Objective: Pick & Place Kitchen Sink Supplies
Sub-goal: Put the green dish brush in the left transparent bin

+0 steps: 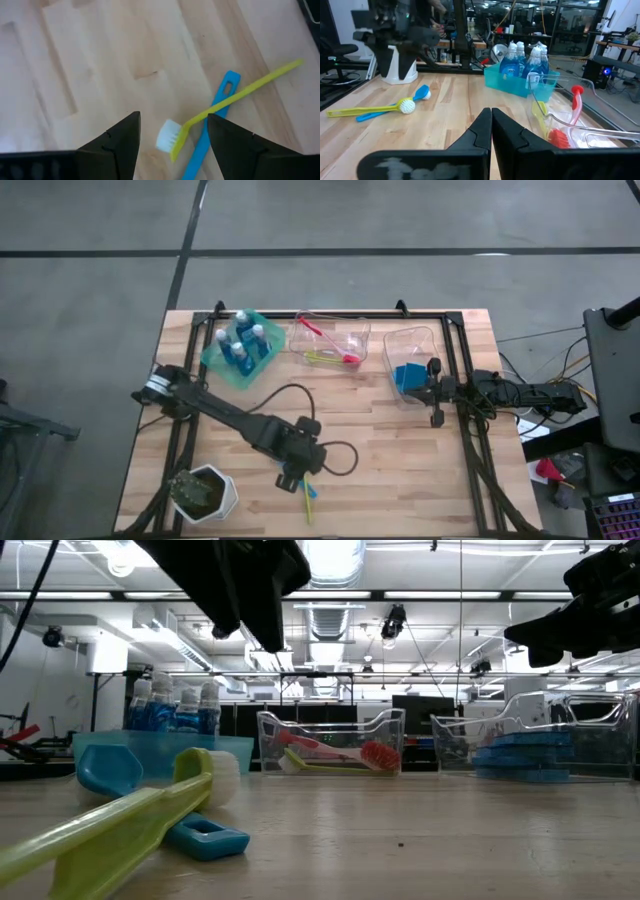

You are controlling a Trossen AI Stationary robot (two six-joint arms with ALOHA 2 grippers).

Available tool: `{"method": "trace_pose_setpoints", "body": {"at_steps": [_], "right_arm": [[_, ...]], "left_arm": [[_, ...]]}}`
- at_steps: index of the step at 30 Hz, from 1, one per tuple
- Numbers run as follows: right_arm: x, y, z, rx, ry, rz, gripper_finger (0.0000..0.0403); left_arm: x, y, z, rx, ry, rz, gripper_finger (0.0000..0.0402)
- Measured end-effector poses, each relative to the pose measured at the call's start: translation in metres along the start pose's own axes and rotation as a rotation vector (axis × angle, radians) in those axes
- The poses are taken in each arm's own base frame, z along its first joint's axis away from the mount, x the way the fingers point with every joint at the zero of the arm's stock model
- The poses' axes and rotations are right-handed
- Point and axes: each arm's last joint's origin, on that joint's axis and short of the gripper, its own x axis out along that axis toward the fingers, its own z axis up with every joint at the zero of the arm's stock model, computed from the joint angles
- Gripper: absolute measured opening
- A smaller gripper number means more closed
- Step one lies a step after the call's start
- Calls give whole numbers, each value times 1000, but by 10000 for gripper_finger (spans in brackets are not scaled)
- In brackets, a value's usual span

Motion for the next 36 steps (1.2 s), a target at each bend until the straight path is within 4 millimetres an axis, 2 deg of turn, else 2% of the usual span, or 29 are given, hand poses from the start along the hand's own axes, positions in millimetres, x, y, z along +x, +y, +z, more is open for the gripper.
{"method": "trace_pose_setpoints", "body": {"at_steps": [13,23,36], "right_arm": [[0,0,0,0,0,0,9],[0,0,0,0,0,0,9],[0,0,0,0,0,-1,8]], "left_arm": [[32,-38,7,176,-45,-46,220],[58,-45,1,193,35,-50,220],[74,-49,-6,207,103,-49,220]]}}
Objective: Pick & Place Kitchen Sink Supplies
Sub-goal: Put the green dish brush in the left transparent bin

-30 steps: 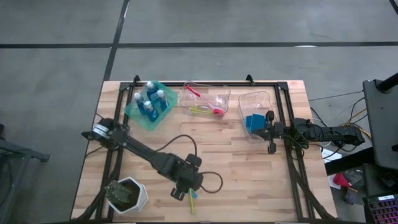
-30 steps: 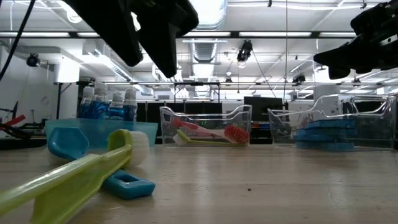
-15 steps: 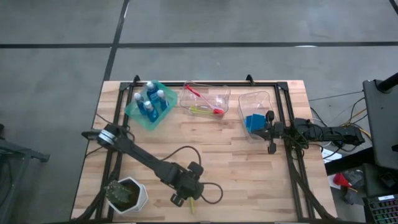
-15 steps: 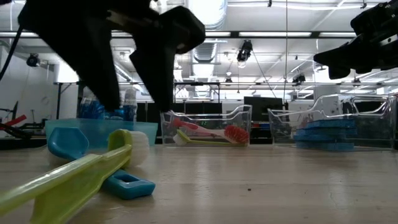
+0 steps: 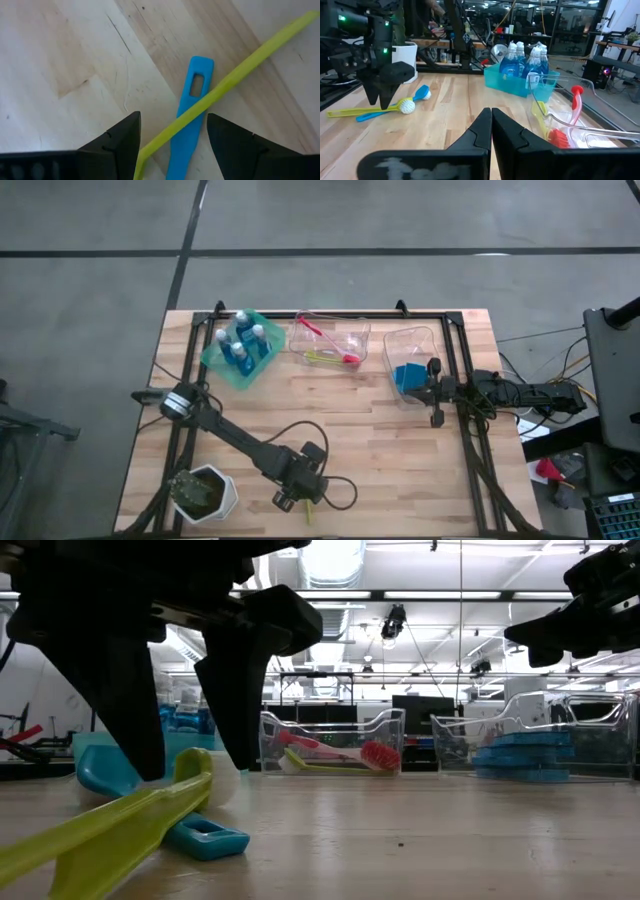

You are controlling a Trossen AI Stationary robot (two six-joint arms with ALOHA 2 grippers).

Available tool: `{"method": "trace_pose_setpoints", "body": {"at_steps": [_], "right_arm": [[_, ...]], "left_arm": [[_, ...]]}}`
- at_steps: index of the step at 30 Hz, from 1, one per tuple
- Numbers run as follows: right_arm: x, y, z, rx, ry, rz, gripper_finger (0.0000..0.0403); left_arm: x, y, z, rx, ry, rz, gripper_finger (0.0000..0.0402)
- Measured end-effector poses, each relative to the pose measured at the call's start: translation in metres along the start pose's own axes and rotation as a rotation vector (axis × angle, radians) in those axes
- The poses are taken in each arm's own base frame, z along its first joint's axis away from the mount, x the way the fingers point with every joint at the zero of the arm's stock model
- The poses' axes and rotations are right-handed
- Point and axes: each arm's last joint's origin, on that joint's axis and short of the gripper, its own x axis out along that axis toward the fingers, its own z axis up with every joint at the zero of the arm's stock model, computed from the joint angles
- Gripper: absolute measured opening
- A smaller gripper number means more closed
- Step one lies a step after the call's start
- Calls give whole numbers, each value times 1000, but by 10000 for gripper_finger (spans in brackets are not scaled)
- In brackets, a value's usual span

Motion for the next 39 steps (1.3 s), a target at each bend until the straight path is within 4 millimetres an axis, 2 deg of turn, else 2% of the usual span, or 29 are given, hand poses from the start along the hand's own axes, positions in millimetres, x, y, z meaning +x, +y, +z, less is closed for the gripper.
{"method": "trace_pose_setpoints", "body": {"at_steps": [19,32,39], "right_arm": [[0,0,0,0,0,1,8],[0,0,0,0,0,1,9],[0,0,0,0,0,1,9]], "left_arm": [[16,-2,-16,-7,55,1,153],[10,-2,-15,-31,34,4,53],[4,-1,-14,-33,20,4,18]]}}
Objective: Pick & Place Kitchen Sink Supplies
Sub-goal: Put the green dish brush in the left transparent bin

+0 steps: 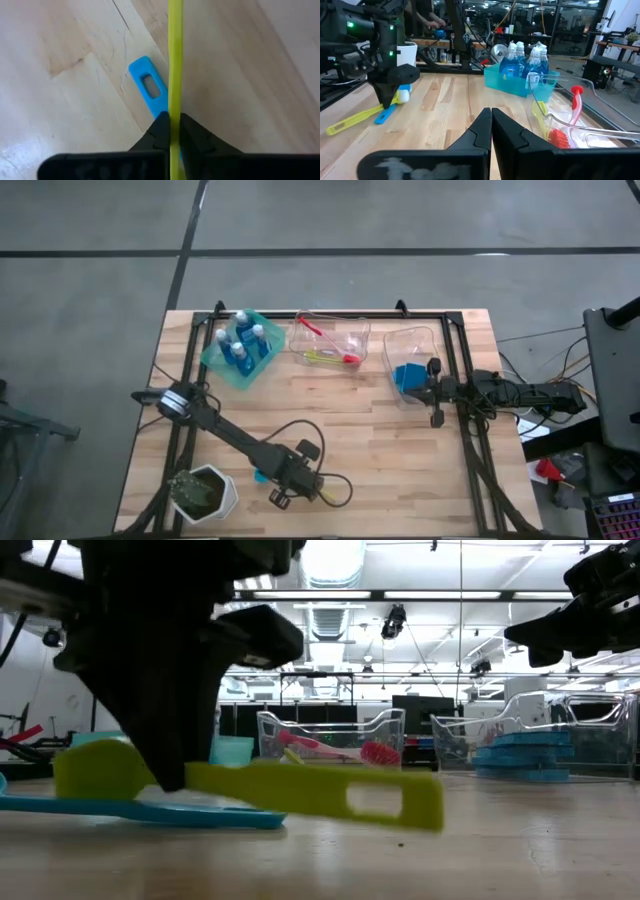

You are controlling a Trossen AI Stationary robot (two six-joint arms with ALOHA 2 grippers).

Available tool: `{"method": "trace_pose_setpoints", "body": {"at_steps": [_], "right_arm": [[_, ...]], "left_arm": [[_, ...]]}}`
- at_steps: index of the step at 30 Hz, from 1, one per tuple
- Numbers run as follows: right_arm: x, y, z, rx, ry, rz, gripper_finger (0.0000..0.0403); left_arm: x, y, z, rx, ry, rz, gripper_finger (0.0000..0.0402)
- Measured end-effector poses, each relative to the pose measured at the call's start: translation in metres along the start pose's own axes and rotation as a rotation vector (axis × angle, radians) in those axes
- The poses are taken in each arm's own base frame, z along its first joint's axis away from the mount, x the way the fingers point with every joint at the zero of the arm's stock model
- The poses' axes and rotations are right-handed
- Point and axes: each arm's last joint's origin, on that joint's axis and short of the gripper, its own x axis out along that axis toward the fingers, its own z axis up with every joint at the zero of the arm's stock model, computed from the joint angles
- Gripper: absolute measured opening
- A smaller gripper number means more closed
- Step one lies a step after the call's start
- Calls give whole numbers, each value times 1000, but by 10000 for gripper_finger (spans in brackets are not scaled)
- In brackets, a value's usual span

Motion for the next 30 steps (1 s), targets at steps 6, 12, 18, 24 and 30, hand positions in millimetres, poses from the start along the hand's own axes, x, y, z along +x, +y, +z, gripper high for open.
{"method": "trace_pose_setpoints", "body": {"at_steps": [6,12,18,24,30], "right_arm": [[0,0,0,0,0,0,8],[0,0,0,0,-1,0,9],[0,0,0,0,0,0,9],[0,0,0,0,0,-1,9],[0,0,0,0,0,0,8]], "left_arm": [[-15,4,2,-7,-25,25,21],[-37,13,-1,-12,20,162,20],[-59,33,-3,-47,-7,355,23],[-77,57,-9,-15,8,501,22],[-89,86,-17,50,95,700,18]]}}
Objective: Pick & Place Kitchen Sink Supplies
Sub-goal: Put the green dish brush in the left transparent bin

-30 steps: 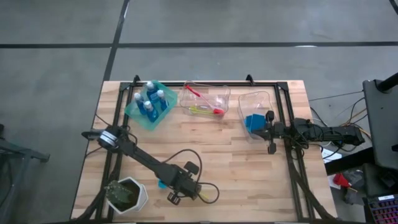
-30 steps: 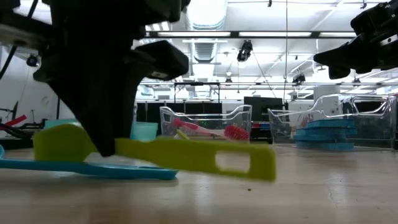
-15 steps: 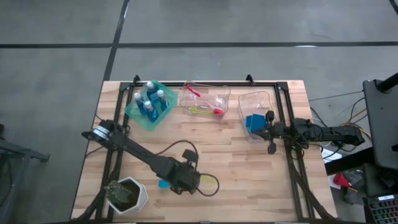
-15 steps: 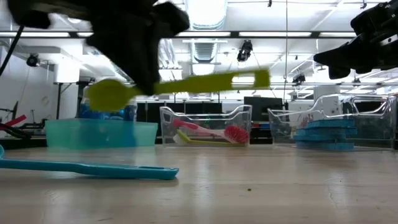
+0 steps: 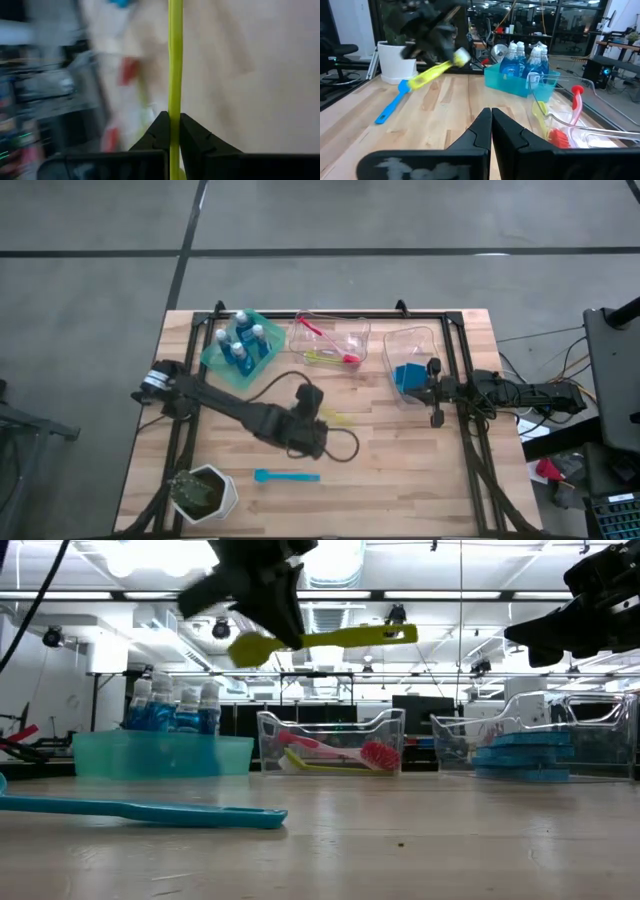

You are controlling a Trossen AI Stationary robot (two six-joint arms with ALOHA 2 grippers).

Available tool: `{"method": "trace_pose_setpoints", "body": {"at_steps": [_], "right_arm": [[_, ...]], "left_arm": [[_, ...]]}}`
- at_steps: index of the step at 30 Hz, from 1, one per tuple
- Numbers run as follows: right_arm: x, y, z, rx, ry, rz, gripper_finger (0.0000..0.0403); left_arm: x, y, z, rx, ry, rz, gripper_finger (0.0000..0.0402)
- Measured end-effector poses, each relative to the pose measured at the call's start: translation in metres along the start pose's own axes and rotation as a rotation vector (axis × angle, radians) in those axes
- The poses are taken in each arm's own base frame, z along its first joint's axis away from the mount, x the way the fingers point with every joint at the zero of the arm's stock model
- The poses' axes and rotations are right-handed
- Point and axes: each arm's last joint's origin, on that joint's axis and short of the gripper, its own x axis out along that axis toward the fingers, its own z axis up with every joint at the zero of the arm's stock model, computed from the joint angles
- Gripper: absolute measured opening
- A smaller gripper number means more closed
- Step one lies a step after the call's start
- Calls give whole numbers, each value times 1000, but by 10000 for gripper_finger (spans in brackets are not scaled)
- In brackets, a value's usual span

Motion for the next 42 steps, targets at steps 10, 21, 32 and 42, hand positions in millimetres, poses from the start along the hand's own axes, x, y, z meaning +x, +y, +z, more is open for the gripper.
{"method": "trace_pose_setpoints", "body": {"at_steps": [10,21,32,42], "right_arm": [[0,0,0,0,0,-1,9],[0,0,0,0,0,-1,9],[0,0,0,0,0,-1,9],[0,0,0,0,0,-1,9]], "left_arm": [[41,56,-25,65,191,204,21],[87,124,-55,-62,211,255,29],[116,162,-89,-263,79,108,25],[139,175,-108,-453,-20,30,16]]}}
